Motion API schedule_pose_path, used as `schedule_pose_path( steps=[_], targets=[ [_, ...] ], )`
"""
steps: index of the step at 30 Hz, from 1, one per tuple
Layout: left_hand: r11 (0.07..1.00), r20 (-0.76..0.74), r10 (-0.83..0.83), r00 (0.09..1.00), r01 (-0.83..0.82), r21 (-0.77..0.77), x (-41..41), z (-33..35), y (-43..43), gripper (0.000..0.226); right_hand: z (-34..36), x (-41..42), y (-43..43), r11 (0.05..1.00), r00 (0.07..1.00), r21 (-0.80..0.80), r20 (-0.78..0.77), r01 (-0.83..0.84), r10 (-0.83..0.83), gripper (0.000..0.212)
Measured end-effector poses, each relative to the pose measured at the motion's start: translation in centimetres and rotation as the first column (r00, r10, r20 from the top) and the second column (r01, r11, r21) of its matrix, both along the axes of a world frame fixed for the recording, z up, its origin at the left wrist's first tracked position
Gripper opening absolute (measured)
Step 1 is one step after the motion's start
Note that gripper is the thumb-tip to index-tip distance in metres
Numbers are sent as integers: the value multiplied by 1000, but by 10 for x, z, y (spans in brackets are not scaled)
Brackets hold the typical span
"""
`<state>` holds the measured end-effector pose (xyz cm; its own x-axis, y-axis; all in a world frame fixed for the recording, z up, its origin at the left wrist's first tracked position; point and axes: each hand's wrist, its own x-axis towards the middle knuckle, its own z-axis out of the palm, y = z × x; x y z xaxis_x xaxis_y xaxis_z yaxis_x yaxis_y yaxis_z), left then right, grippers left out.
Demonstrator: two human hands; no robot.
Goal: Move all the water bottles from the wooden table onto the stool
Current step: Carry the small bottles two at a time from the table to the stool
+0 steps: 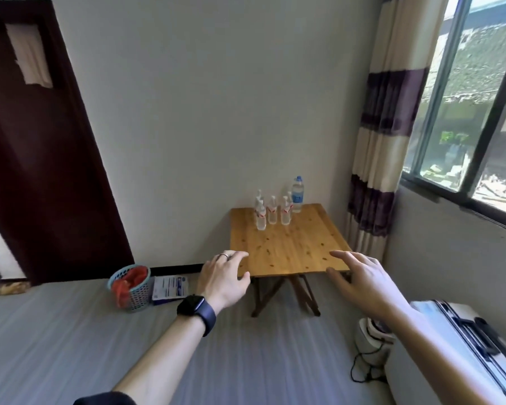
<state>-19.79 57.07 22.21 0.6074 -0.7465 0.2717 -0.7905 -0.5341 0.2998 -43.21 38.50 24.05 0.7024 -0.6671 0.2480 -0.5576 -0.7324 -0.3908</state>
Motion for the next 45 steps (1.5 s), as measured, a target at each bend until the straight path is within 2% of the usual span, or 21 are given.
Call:
schedule_pose_path(
  steps=[5,15,21,35,45],
  targets=[
    [1000,-21,-14,1000,15,21,68,-15,-80,46,-25,72,-81,999,1000,27,-2,-17,17,59],
    [996,-147,76,986,-83,-43,203,-18,-248,44,-31,224,-266,996,998,62,10,-57,56,54],
    [991,-218,128,967,-131,-2,276,-43,-314,43,-52,307,-350,991,996,102,-27,-87,90,55],
    [998,-370,64,927,-51,43,487,-129,-507,42,-127,494,-509,972,993,231,-119,51,-24,53],
    [985,-451,127,883,-58,165,574,-192,-613,48,-199,599,-616,938,966,336,-259,81,9,58]
  ],
)
